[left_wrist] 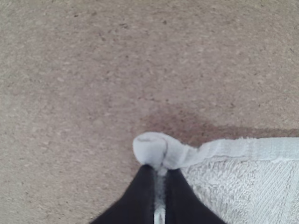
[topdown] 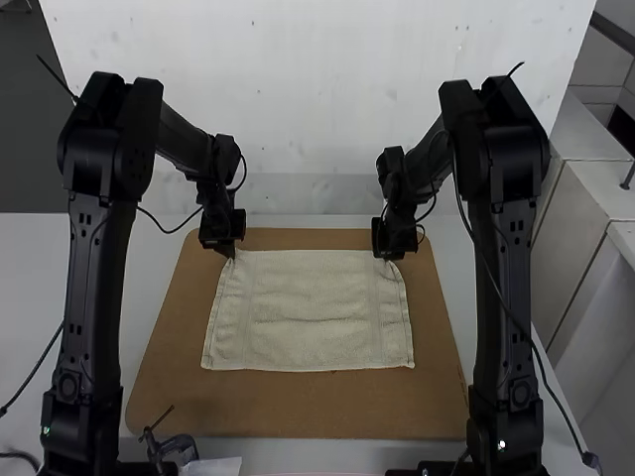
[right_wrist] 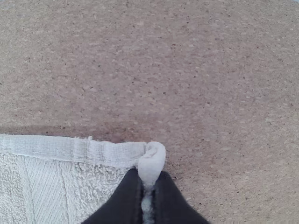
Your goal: Fold the towel.
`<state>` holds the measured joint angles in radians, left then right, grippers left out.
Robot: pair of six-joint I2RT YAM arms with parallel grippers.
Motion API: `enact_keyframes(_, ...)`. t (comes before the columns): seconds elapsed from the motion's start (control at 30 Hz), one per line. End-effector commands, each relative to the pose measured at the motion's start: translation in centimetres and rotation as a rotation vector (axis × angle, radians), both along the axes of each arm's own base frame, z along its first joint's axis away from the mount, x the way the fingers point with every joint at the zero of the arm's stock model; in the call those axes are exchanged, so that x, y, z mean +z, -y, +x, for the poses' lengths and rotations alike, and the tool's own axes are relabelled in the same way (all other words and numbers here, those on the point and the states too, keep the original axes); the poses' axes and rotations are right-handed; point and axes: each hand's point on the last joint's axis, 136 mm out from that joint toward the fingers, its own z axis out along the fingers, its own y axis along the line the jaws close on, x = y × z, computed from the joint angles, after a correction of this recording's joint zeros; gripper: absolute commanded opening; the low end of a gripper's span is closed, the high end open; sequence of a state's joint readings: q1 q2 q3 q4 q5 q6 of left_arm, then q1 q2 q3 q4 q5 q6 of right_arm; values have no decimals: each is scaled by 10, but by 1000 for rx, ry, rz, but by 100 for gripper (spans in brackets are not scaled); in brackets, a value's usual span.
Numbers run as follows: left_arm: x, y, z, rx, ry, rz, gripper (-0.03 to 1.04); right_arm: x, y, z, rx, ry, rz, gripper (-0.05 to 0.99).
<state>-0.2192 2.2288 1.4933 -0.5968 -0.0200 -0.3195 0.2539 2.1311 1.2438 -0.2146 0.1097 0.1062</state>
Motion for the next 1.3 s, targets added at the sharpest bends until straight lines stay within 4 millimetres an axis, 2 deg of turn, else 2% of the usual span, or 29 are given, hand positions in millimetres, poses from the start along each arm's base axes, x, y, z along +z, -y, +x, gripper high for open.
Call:
enact_keyframes(0.0, -2, 17, -22, -38, -42, -26, 0, -4, 9, -16, 1, -38, -42, 1)
enact_keyframes(0.07, 5, 11, -17, -21, -17, -11, 0, 1, 9, -12, -10, -16, -42, 1)
enact_keyframes(0.2, 44, 7, -5, 5, 78, -3, 1, 22, 13, 9, -44, 69, -44, 1)
enact_keyframes(0.4, 98, 3, 8, 28, 202, -9, 1, 69, 19, 40, -117, 204, 4, 1)
enact_keyframes(0.67, 148, 10, 9, 40, 304, -53, 1, 131, 17, 59, -146, 356, 62, 1)
enact_keyframes(0.77, 152, 10, 6, 52, 310, -61, 1, 149, 19, 62, -153, 399, 75, 1)
enact_keyframes(0.83, 151, 9, 4, 54, 306, -61, 1, 153, 19, 60, -150, 402, 75, 1)
enact_keyframes(1.0, 136, 4, -7, 58, 267, -47, 1, 134, 18, 42, -138, 357, 64, 1)
enact_keyframes(1.27, 111, 3, -50, 27, 206, -33, 1, 116, 22, 5, -100, 293, 41, 1)
